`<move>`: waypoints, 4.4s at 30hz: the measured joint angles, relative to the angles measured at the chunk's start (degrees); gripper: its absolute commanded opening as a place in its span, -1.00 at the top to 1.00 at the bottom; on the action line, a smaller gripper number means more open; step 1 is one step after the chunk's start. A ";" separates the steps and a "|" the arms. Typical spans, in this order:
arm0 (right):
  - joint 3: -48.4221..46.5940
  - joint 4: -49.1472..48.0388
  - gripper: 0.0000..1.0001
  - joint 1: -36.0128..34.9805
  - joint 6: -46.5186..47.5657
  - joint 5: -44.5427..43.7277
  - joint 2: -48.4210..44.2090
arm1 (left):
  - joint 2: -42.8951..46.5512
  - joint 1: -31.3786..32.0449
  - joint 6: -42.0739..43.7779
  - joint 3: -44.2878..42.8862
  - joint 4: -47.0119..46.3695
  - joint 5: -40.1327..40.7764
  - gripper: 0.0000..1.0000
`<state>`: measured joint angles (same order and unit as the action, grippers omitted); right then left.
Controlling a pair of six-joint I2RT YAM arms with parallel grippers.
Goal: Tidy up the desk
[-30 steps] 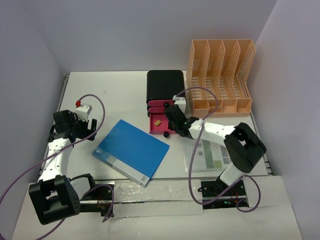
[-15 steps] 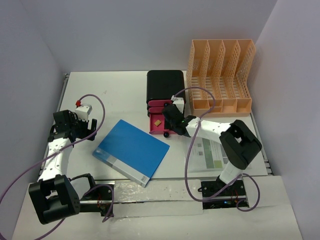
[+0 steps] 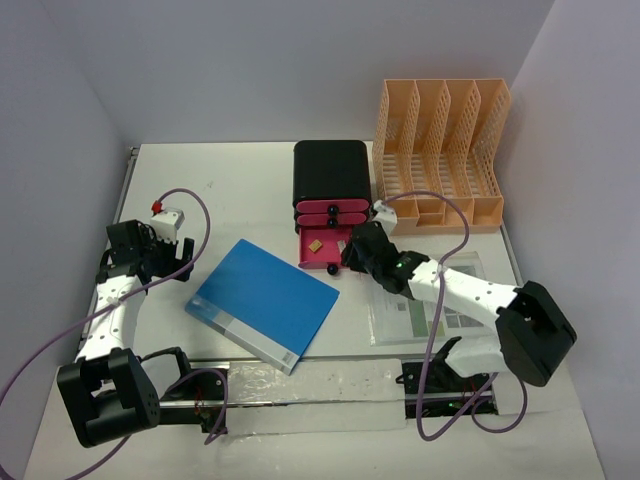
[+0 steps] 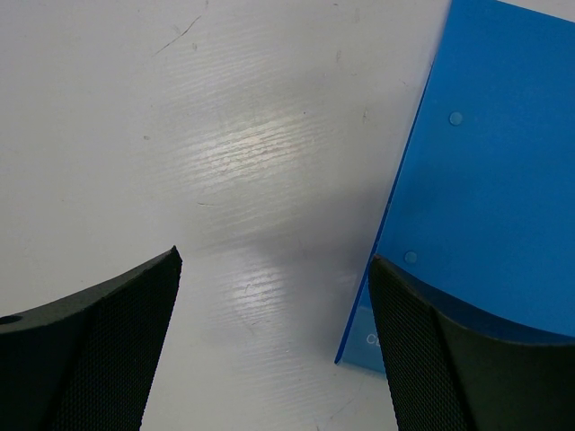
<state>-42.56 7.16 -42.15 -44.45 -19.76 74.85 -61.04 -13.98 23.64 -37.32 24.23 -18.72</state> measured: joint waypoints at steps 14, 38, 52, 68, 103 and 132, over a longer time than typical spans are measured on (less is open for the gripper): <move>3.06 -4.53 0.27 -2.21 -8.86 5.25 13.54 | -0.15 0.00 0.00 0.00 0.04 -0.44 -0.82; -6.66 -6.49 0.28 5.52 -9.94 2.43 22.38 | -0.99 0.00 0.02 0.00 0.02 -0.42 -0.82; -9.30 -9.69 0.29 9.37 -13.02 1.39 24.41 | -1.51 0.00 0.02 0.00 0.01 -0.42 -0.82; -9.30 -14.85 0.29 10.27 -18.48 -0.84 24.41 | -1.57 0.00 0.09 0.00 0.00 -0.42 -0.82; 9.24 -0.65 -0.15 -19.59 -7.33 10.24 -12.99 | -2.56 0.00 1.18 -0.33 5.50 -0.33 -0.81; 28.72 -54.49 0.03 -32.68 -46.01 17.23 15.03 | -8.20 0.02 3.31 -0.42 8.91 1.01 -0.73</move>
<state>-13.84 -47.33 -74.83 -90.46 -2.53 89.88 -69.23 -13.95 26.95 -37.74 33.14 -17.72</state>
